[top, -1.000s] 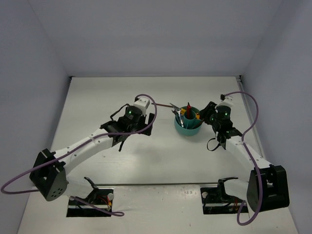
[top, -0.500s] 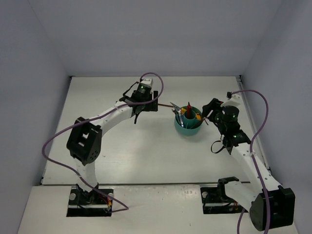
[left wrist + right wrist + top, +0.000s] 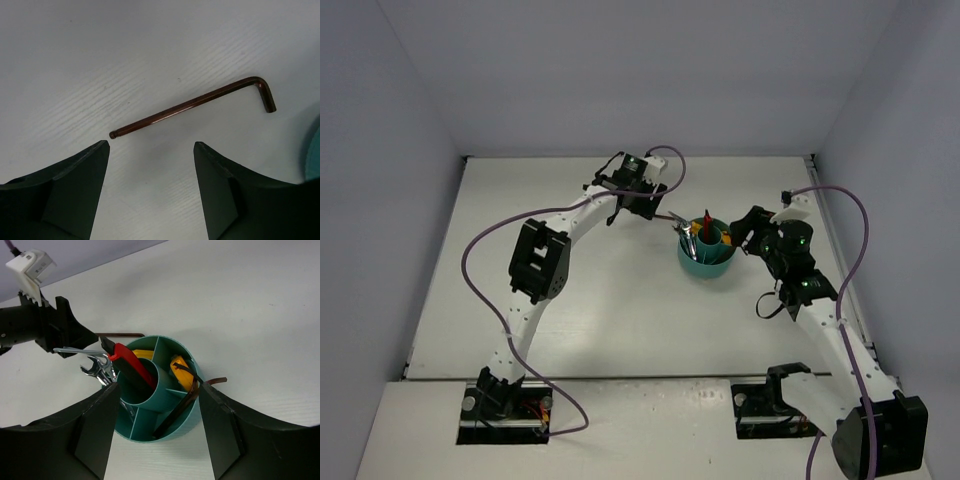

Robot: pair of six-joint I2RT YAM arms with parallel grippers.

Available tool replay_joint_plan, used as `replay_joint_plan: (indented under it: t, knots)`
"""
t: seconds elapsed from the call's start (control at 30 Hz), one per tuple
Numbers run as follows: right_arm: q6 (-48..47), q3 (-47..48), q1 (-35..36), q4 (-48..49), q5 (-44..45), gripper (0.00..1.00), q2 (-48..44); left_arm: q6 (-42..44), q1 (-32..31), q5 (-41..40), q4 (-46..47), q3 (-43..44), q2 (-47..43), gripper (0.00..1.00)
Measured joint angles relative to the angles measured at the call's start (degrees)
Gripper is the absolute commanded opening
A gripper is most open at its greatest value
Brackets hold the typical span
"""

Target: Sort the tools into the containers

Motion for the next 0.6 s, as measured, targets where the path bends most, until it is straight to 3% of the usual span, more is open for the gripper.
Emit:
replay_joint_plan:
  t: [0.2, 0.4, 0.6]
  knots:
    - [-0.09, -0.62, 0.0, -0.62, -1.82, 0.61, -1.16, 13.17, 4.55, 11.12, -4.72, 3.22, 2.72, 0.62]
    - [-0.12, -0.82, 0.0, -1.29, -3.21, 0.61, -1.55, 21.48, 7.3, 15.56, -8.79, 11.01, 8.19, 0.61]
    - [-0.25, -1.16, 0.0, -2.48, -3.81, 0.62, -2.39, 26.07, 6.16, 18.51, -10.19, 13.36, 11.42, 0.59]
